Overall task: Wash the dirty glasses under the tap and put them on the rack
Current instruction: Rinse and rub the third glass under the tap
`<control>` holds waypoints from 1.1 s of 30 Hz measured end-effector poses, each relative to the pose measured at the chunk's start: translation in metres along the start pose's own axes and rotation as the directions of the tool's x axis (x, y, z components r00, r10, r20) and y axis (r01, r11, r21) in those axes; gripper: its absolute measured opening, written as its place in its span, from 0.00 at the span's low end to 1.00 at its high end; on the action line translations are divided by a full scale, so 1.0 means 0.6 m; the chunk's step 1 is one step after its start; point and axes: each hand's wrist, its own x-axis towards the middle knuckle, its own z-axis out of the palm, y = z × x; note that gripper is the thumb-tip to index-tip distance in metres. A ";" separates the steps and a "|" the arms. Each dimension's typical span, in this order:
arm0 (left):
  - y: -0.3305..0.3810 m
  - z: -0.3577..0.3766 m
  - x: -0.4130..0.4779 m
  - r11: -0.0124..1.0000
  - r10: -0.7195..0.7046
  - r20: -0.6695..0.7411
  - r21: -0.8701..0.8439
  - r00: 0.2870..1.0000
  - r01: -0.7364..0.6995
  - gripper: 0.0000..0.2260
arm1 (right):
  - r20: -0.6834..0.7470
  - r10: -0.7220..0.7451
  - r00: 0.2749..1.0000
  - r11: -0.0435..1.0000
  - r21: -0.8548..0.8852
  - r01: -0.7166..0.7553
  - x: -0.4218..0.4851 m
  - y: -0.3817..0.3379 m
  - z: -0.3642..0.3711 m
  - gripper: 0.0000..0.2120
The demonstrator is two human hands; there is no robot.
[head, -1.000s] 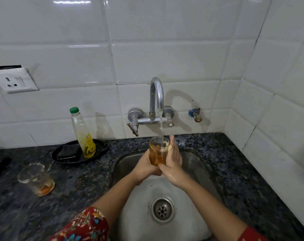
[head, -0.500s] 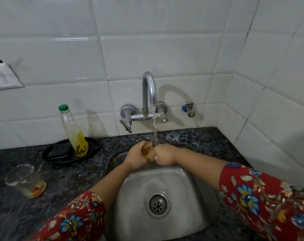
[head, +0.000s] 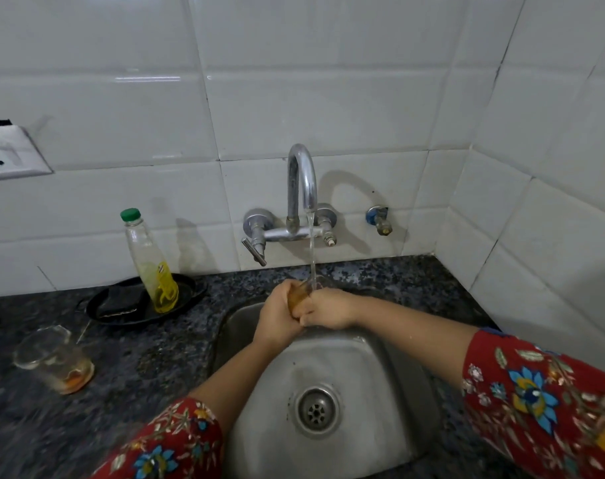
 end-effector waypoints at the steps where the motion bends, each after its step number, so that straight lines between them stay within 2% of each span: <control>1: 0.001 -0.006 0.000 0.999 0.021 0.041 -0.026 0.999 -0.020 0.20 | -0.031 -0.056 0.998 0.990 -0.133 0.051 -0.004 0.005 -0.001 0.07; 2: 0.006 -0.015 0.000 0.998 0.045 0.112 -0.040 0.993 -0.041 0.21 | -0.067 -0.145 0.987 0.945 -0.304 0.119 -0.012 0.012 -0.003 0.07; 3: 0.011 -0.023 0.002 0.998 0.059 0.200 -0.045 0.978 -0.051 0.22 | -0.087 -0.275 0.958 0.854 -0.480 0.201 -0.014 0.025 -0.006 0.07; 4: 0.015 -0.029 0.004 0.998 0.066 0.267 -0.018 0.962 -0.063 0.23 | -0.076 -0.362 0.929 0.774 -0.580 0.254 -0.015 0.038 -0.007 0.08; 5: 0.018 -0.031 0.005 0.998 0.065 0.300 -0.006 0.952 -0.066 0.23 | -0.071 -0.369 0.927 0.763 -0.593 0.258 -0.017 0.042 -0.008 0.09; 7: 0.022 -0.022 0.002 1.000 0.018 0.218 -0.009 0.976 -0.017 0.21 | -0.098 -0.177 0.979 0.893 -0.435 0.118 -0.015 0.032 -0.003 0.08; 9: 0.025 -0.008 -0.005 0.999 -0.035 0.081 -0.003 0.996 0.036 0.17 | -0.057 0.045 0.997 0.996 -0.068 -0.049 -0.002 0.022 0.011 0.07; 10: 0.025 -0.003 -0.007 0.999 -0.040 0.052 0.010 0.998 0.039 0.16 | -0.041 0.064 0.997 0.995 0.075 -0.061 0.004 0.024 0.018 0.06; 11: 0.020 -0.001 -0.007 0.999 -0.048 0.051 0.015 0.998 0.048 0.16 | -0.025 0.043 0.999 0.993 0.112 -0.040 0.005 0.022 0.021 0.07; 13: 0.013 -0.006 -0.006 0.998 -0.056 0.122 0.006 0.991 0.055 0.19 | -0.023 -0.031 0.999 0.999 -0.038 0.030 -0.007 0.026 0.016 0.04; 15: 0.004 -0.010 -0.001 0.999 -0.044 0.190 0.014 0.981 0.042 0.23 | -0.087 -0.108 0.990 0.956 -0.281 0.080 -0.022 0.036 0.009 0.08; 16: 0.005 -0.006 -0.001 0.999 -0.040 0.183 0.013 0.982 0.038 0.23 | -0.113 -0.104 0.988 0.937 -0.344 0.059 -0.025 0.042 0.009 0.09; 18: 0.015 0.001 -0.011 0.997 -0.061 0.094 -0.030 0.994 0.064 0.18 | -0.137 -0.008 0.991 0.968 -0.250 -0.026 -0.019 0.032 0.015 0.09; 20: 0.024 0.005 -0.020 0.998 -0.058 0.033 -0.030 0.998 0.059 0.16 | -0.085 0.097 0.992 0.995 -0.004 -0.097 -0.008 0.016 0.015 0.08; 22: 0.017 -0.003 -0.022 0.997 -0.020 0.085 -0.075 0.996 0.027 0.19 | -0.071 0.043 0.997 0.997 0.063 -0.039 -0.008 0.014 0.011 0.08; 23: 0.012 -0.013 -0.021 0.994 0.003 0.134 -0.110 0.991 0.012 0.21 | -0.082 -0.035 0.996 0.999 -0.019 0.033 -0.014 0.018 0.004 0.08; 24: 0.004 -0.022 -0.014 0.992 0.030 0.173 -0.122 0.984 -0.009 0.24 | -0.099 -0.140 0.985 0.972 -0.206 0.118 -0.020 0.021 -0.001 0.08; 25: -0.001 -0.030 -0.007 0.995 0.058 0.217 -0.094 0.974 -0.038 0.26 | -0.135 -0.256 0.957 0.898 -0.399 0.184 -0.025 0.027 -0.007 0.08; 26: 0.002 -0.033 -0.002 0.996 0.066 0.262 -0.081 0.963 -0.046 0.27 | -0.143 -0.319 0.937 0.823 -0.531 0.199 -0.026 0.033 -0.012 0.10; 27: 0.008 -0.030 -0.001 0.997 0.037 0.273 -0.068 0.961 -0.019 0.27 | -0.148 -0.292 0.945 0.814 -0.557 0.164 -0.025 0.033 -0.011 0.10; 28: 0.016 -0.024 -0.003 0.998 0.002 0.239 -0.068 0.971 0.014 0.24 | -0.160 -0.199 0.967 0.865 -0.492 0.097 -0.024 0.022 -0.008 0.10; 30: 0.025 -0.011 -0.007 0.999 -0.051 0.091 -0.012 0.995 0.053 0.18 | -0.092 -0.007 0.996 0.975 -0.222 -0.013 -0.013 0.005 0.002 0.09; 31: 0.021 -0.010 -0.007 0.999 -0.047 0.054 -0.003 0.997 0.048 0.18 | -0.070 0.036 0.997 0.992 -0.115 -0.043 -0.008 0.004 0.005 0.09; 33: 0.018 -0.020 -0.005 0.999 -0.041 0.145 -0.017 0.989 0.044 0.23 | -0.098 0.007 0.995 0.992 -0.123 -0.019 -0.014 0.014 0.002 0.08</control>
